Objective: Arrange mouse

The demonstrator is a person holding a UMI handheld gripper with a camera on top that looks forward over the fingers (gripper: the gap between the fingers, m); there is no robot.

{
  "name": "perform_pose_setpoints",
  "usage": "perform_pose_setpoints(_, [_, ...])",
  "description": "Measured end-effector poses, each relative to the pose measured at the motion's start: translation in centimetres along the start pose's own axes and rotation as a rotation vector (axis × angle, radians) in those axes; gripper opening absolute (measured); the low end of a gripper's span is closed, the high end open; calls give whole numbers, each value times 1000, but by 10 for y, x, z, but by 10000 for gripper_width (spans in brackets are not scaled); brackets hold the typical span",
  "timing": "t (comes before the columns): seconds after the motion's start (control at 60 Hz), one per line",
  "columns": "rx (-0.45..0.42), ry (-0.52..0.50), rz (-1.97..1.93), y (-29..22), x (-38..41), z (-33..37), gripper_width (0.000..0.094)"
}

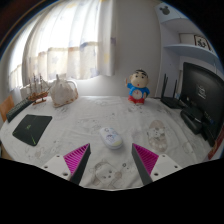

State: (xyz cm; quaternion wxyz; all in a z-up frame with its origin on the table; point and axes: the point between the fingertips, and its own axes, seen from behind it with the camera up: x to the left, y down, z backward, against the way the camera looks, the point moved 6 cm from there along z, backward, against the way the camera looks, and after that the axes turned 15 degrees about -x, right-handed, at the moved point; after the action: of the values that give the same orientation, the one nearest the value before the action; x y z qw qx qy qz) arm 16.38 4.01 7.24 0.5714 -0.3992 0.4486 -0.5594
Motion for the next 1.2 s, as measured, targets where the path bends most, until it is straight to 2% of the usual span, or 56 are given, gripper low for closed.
perform_pose_setpoints(0.317, [29,11,0,16,-9,-83,850])
perform_pose_setpoints(0.667, [68,40,-12,19,-19,-130,831])
perform_pose_setpoints(0.75, [69,38,-12,20,-16,-129,679])
perform_pose_setpoints(0.817, [70,20,-21,21,-9,-129,481])
perform_pose_setpoints(1.0, [88,91,1,3,-14,-126,413])
perform_pose_setpoints(1.1, [52,108,-1,-49,-6,-119,399])
perform_pose_setpoints(1.2, [-1,39,-48,-117,39,-113,397])
